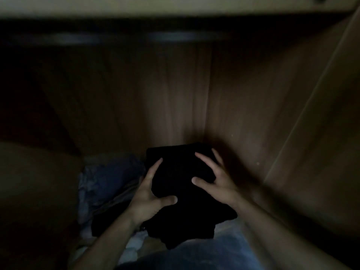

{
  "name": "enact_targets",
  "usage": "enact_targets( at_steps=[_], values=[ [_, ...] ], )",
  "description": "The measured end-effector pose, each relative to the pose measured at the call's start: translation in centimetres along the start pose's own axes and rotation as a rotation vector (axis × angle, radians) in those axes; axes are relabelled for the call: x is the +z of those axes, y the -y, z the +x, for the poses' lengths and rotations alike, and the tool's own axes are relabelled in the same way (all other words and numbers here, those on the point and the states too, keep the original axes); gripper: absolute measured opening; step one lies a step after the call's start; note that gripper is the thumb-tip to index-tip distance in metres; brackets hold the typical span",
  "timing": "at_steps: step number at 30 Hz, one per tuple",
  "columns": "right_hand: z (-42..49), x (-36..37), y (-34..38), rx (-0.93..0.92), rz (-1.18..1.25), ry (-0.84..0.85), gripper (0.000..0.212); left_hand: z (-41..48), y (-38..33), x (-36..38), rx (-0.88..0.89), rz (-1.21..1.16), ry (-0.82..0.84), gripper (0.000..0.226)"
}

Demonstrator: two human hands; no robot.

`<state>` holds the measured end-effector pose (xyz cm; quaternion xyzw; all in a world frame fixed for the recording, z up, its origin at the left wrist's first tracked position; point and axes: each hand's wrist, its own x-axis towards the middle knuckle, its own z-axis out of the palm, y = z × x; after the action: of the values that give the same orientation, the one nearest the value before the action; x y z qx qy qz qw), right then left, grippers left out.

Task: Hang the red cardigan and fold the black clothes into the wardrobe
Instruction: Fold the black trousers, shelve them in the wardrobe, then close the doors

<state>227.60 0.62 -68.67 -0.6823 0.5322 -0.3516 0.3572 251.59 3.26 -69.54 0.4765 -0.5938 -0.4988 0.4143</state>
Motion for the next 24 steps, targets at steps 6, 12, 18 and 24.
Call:
enact_targets(
  at_steps=[6, 12, 18, 24],
  values=[
    [3.7, 4.8, -11.5, -0.055, -0.001, -0.041, 0.066, 5.2, 12.0, 1.4, 0.045, 0.029, -0.014, 0.109],
    [5.4, 8.4, -19.2, -0.024, -0.074, 0.023, 0.066, 6.3, 22.0, 3.0, 0.040, -0.005, -0.073, 0.108],
    [6.9, 11.3, -24.5, 0.023, -0.059, 0.026, 0.065, 8.6, 28.3, 3.3, -0.005, -0.020, -0.064, 0.105],
    [9.2, 14.2, -30.5, 0.190, -0.104, 0.109, 0.066, 12.0, 34.5, 3.8, -0.104, 0.127, -0.013, 0.114]
  ],
)
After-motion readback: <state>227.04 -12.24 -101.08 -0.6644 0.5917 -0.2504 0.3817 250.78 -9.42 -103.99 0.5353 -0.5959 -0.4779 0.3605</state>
